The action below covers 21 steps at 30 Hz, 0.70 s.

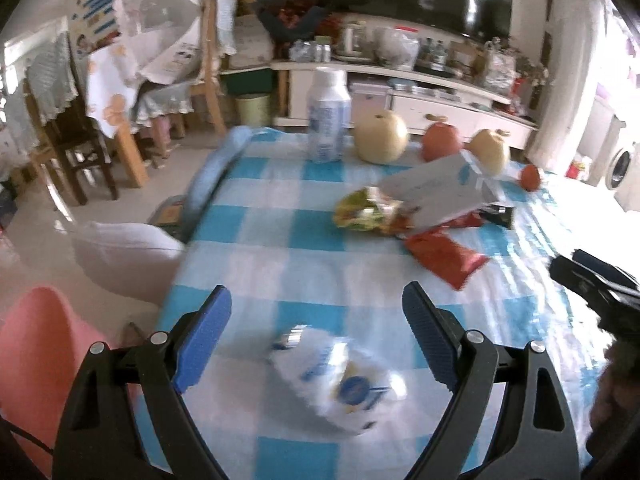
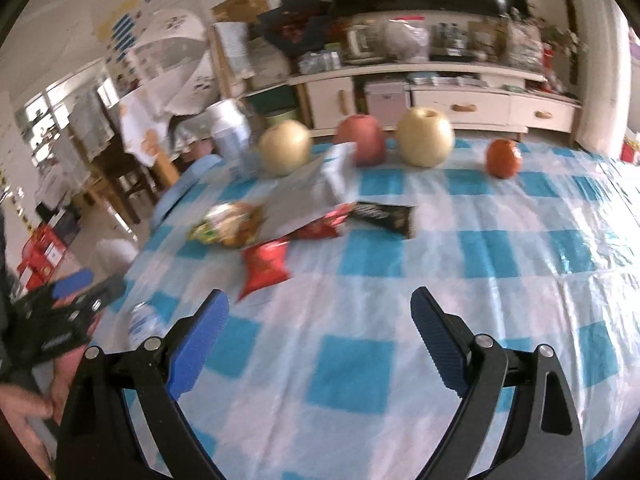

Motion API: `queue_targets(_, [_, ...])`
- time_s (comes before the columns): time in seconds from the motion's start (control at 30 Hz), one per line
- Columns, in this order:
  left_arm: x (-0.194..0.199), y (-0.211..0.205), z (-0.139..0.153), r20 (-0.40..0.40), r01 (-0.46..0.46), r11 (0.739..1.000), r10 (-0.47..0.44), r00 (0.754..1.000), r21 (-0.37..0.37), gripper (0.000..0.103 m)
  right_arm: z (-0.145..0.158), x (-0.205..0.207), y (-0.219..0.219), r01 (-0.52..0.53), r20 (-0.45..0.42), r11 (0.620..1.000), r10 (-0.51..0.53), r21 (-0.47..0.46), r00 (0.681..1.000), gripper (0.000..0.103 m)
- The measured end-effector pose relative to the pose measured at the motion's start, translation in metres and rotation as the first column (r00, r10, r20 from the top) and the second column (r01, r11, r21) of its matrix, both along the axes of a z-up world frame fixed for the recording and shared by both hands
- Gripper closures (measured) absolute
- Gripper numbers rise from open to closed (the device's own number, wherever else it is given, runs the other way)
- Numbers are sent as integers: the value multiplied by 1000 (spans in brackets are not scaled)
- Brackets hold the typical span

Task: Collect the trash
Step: 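Grasp the small red-orange wrapper with the left tool while the right tool grasps a white paper packet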

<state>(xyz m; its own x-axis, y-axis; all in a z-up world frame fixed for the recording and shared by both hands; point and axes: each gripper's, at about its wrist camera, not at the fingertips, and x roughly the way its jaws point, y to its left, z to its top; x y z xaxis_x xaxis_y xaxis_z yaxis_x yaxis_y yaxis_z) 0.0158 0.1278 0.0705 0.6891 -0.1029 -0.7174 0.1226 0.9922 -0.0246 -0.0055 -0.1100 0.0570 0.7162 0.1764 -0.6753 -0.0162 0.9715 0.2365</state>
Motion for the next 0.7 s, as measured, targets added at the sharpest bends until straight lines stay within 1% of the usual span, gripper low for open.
queue_targets(0.1, [4, -14, -4, -15, 22, 999, -22, 1000, -33, 15, -8, 17, -20, 50, 0, 998, -50, -28, 999, 12])
queue_targets(0.2, [9, -26, -9, -30, 30, 996, -33, 999, -83, 15, -18, 30, -35, 78, -17, 996, -79, -48, 997, 12])
queue_targets(0.27, [13, -33, -12, -41, 30, 993, -35, 999, -114, 15, -23, 39, -47, 83, -33, 997, -83, -6, 996, 12])
queue_targets(0.37, [17, -45, -17, -51, 28, 991, -35, 998, -132, 15, -17, 47, -55, 58, -15, 993, -57, 103, 998, 12])
queue_targets(0.43, [20, -53, -19, -56, 30, 990, -38, 998, -135, 15, -12, 57, -53, 25, 3, 988, -26, 155, 1000, 12])
queue_targets(0.6, [30, -80, -25, -52, 49, 991, -56, 997, -123, 17, -10, 81, -38, -41, 14, 982, 39, 186, 999, 12])
queue_targets(0.67, [36, -88, -31, -61, 49, 991, -57, 997, -127, 18, -13, 93, -33, -56, 5, 977, 56, 204, 998, 15])
queue_targets(0.7, [38, -91, -34, -66, 46, 991, -55, 996, -129, 21, -14, 97, -32, -61, 1, 975, 62, 213, 998, 20])
